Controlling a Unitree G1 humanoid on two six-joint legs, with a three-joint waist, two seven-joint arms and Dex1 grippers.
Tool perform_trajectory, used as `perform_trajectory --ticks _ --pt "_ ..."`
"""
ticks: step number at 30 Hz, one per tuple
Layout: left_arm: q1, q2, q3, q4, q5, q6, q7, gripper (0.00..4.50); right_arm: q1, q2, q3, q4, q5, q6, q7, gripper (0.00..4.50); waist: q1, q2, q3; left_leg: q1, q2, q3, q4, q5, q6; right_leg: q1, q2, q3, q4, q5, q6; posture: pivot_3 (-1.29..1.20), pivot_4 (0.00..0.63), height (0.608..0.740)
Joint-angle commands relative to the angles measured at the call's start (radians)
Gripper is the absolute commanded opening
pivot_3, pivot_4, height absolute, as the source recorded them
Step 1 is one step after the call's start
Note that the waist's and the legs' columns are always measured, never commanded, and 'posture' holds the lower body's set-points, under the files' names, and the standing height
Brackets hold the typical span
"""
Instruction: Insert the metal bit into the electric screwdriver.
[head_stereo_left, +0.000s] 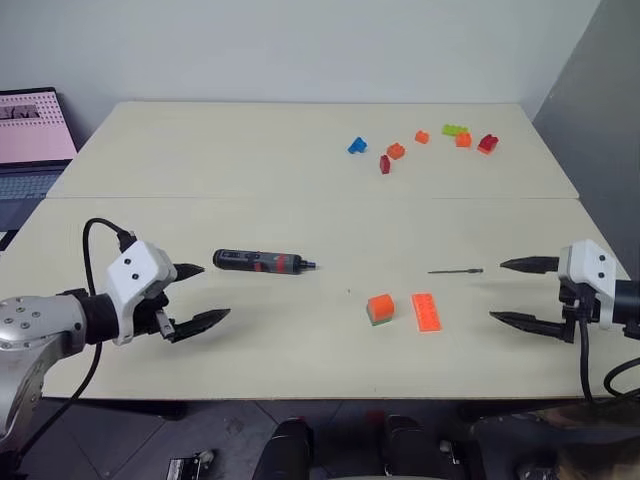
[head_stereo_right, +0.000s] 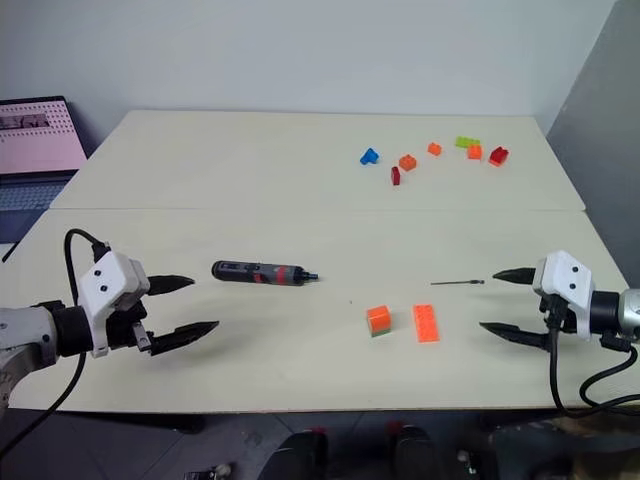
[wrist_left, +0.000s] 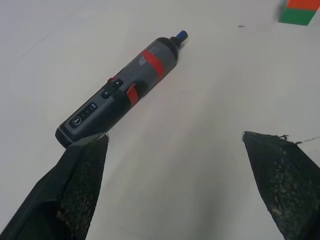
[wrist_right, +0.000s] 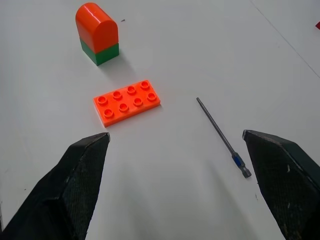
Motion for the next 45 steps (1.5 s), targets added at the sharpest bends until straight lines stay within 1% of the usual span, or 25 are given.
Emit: perform_trajectory --ticks 1,9,13,18,22,29,31,34,36,39,41,43,45 --pt "-0.010 0.002 0.001 -0.003 -0.007 -0.011 -0.012 4.46 -0.009 -0.003 -0.027 -0.019 -0.001 -0.012 -0.006 4.50 0.000 0.000 0.000 0.000 0.000 0.000 0.000 0.000 0.000 0.000 0.000 0.000 0.000 0.000 0.000 0.00 0.150 0.740" --pt "-0.013 0.003 0.008 -0.006 0.005 0.019 0.007 4.46 -0.017 0.004 -0.015 -0.011 -0.013 -0.024 -0.014 4.50 0.000 0.000 0.000 0.000 0.000 0.000 0.000 0.000 0.000 0.000 0.000 0.000 0.000 0.000 0.000 0.00 0.150 0.740" --pt "-0.034 -0.011 0.025 0.000 -0.037 0.015 -0.011 4.46 -0.020 0.005 -0.011 -0.004 -0.018 -0.030 -0.016 4.50 0.000 0.000 0.000 0.000 0.000 0.000 0.000 0.000 0.000 0.000 0.000 0.000 0.000 0.000 0.000 0.00 0.150 0.740" --pt "-0.051 0.016 0.002 0.041 0.015 -0.008 -0.011 4.46 -0.028 0.011 -0.008 -0.004 -0.018 -0.032 -0.023 4.50 -0.001 0.000 0.000 0.000 0.000 0.001 0.000 0.000 0.000 0.000 0.000 0.000 0.001 0.000 0.000 0.00 0.150 0.740" --pt "-0.075 0.017 -0.015 0.048 0.016 -0.014 -0.028 4.46 -0.030 0.014 -0.006 -0.008 -0.021 -0.032 -0.022 4.50 0.000 0.000 0.000 0.000 0.000 0.001 0.000 0.000 0.000 0.000 0.000 0.000 0.001 0.000 0.000 0.00 0.150 0.740" --pt "-0.101 0.025 -0.066 -0.052 -0.031 -0.026 -0.098 4.46 -0.013 0.018 -0.020 -0.064 0.006 0.003 -0.024 4.50 0.000 0.000 0.000 0.000 0.000 0.001 0.000 0.000 0.000 0.000 0.000 0.000 0.001 0.000 0.000 0.00 0.150 0.740" --pt "-0.125 0.013 -0.106 -0.094 -0.047 -0.026 -0.108 4.46 -0.011 0.019 -0.009 -0.082 0.008 0.013 -0.023 4.50 0.000 0.000 0.000 0.000 0.000 0.001 0.000 0.000 0.000 0.000 0.000 0.000 0.001 0.000 0.000 0.00 0.150 0.740" --pt "-0.166 -0.014 -0.190 -0.153 -0.052 -0.037 -0.111 4.46 -0.026 0.023 0.040 -0.102 -0.002 0.032 -0.023 4.50 0.000 0.000 0.000 0.000 0.000 0.001 0.000 0.000 0.000 0.000 0.000 0.000 0.001 0.000 0.000 0.00 0.150 0.740" --pt "-0.190 -0.039 -0.267 -0.182 -0.036 -0.058 -0.115 4.46 -0.057 0.028 0.120 -0.093 -0.052 0.025 -0.021 4.50 -0.002 0.000 0.000 0.000 0.000 0.001 0.001 0.000 0.000 0.000 0.000 0.000 0.001 0.000 0.000 0.00 0.150 0.740" --pt "-0.238 -0.079 -0.353 -0.178 -0.005 -0.082 -0.103 4.46 -0.144 0.043 0.235 -0.052 -0.119 0.013 -0.008 4.50 -0.004 0.000 0.000 0.002 0.000 0.004 0.001 0.000 0.000 0.001 0.000 0.001 0.002 0.001 0.001 0.00 0.150 0.740" --pt "-0.267 -0.102 -0.411 -0.163 0.034 -0.118 -0.104 4.46 -0.218 0.057 0.314 -0.012 -0.160 0.008 0.017 4.50 -0.005 0.000 0.000 0.002 0.000 0.004 0.001 0.000 0.000 0.000 0.001 0.001 0.003 0.001 0.001 0.00 0.150 0.740" --pt "-0.293 -0.151 -0.468 -0.157 0.066 -0.149 -0.083 4.46 -0.300 0.082 0.401 0.050 -0.202 0.000 0.060 4.50 -0.003 0.000 0.000 0.002 -0.001 0.005 0.001 0.000 0.000 0.000 0.001 0.001 0.003 0.001 0.001 0.00 0.150 0.740" --pt "-0.299 -0.182 -0.502 -0.170 0.077 -0.155 -0.067 4.46 -0.345 0.096 0.453 0.100 -0.233 -0.021 0.093 4.50 -0.002 0.000 0.000 0.001 0.000 0.003 0.001 0.000 0.000 0.000 0.001 0.001 0.003 0.001 0.001 0.00 0.150 0.740"
